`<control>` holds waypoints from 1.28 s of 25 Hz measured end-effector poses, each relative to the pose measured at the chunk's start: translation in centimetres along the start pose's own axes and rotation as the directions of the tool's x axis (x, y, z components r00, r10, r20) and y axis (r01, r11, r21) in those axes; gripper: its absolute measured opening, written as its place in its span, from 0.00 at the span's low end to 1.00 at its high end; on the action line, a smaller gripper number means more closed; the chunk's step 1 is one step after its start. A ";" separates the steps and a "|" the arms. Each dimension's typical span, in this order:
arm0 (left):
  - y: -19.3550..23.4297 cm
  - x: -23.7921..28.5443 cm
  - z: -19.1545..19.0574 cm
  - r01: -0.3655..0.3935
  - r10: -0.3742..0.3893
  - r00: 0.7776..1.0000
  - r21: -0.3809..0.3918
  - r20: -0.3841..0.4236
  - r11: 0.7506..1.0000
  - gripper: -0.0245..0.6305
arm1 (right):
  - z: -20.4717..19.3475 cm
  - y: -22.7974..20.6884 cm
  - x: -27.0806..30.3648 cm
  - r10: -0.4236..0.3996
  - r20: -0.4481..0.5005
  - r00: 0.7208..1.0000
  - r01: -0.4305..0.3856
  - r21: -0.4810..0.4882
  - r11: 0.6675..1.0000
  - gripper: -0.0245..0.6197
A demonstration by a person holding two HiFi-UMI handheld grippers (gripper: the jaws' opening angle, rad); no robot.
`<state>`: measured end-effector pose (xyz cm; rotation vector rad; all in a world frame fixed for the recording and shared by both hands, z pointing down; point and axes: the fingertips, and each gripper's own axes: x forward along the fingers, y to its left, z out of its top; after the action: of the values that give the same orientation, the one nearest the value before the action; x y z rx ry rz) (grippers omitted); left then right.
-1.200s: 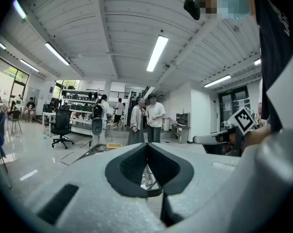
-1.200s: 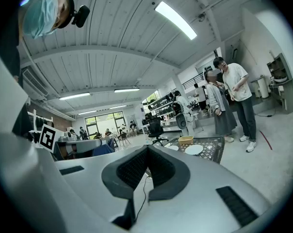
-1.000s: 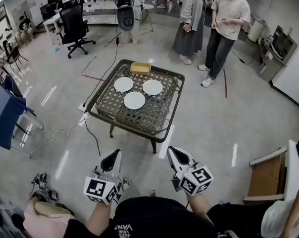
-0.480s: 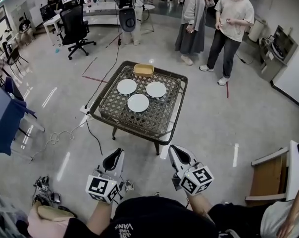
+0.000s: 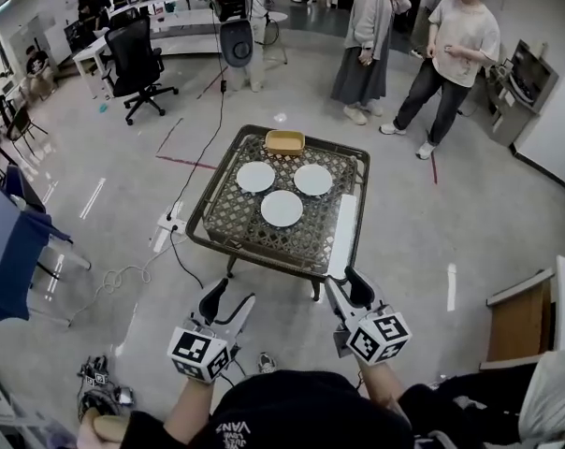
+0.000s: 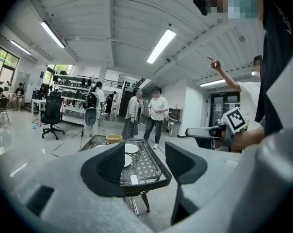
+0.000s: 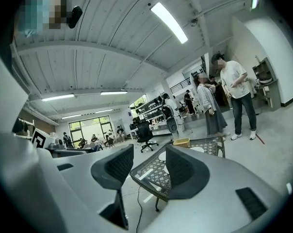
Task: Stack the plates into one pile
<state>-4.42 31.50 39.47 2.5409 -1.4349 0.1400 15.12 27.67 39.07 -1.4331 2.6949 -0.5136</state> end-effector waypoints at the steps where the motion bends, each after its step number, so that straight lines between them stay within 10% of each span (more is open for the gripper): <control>1: 0.9 -0.1 -0.1 0.012 -0.012 1.000 0.001 -0.005 1.000 0.43 | -0.2 0.3 0.6 -0.012 -0.001 1.000 0.012 0.002 1.000 0.33; 13: 7.8 2.7 -1.4 0.074 -0.077 0.996 -0.062 -0.048 0.995 0.43 | -0.9 0.2 6.4 -0.099 -0.054 0.994 0.099 -0.004 0.995 0.34; 32: 13.9 17.7 -0.5 -0.012 0.002 0.995 -0.095 -0.100 0.995 0.43 | 0.4 -10.6 20.1 -0.006 -0.160 0.987 0.007 0.007 1.000 0.34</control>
<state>-7.15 9.94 45.33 2.4171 -1.3797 0.1916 12.21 5.73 44.31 -1.4585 2.8066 -0.6665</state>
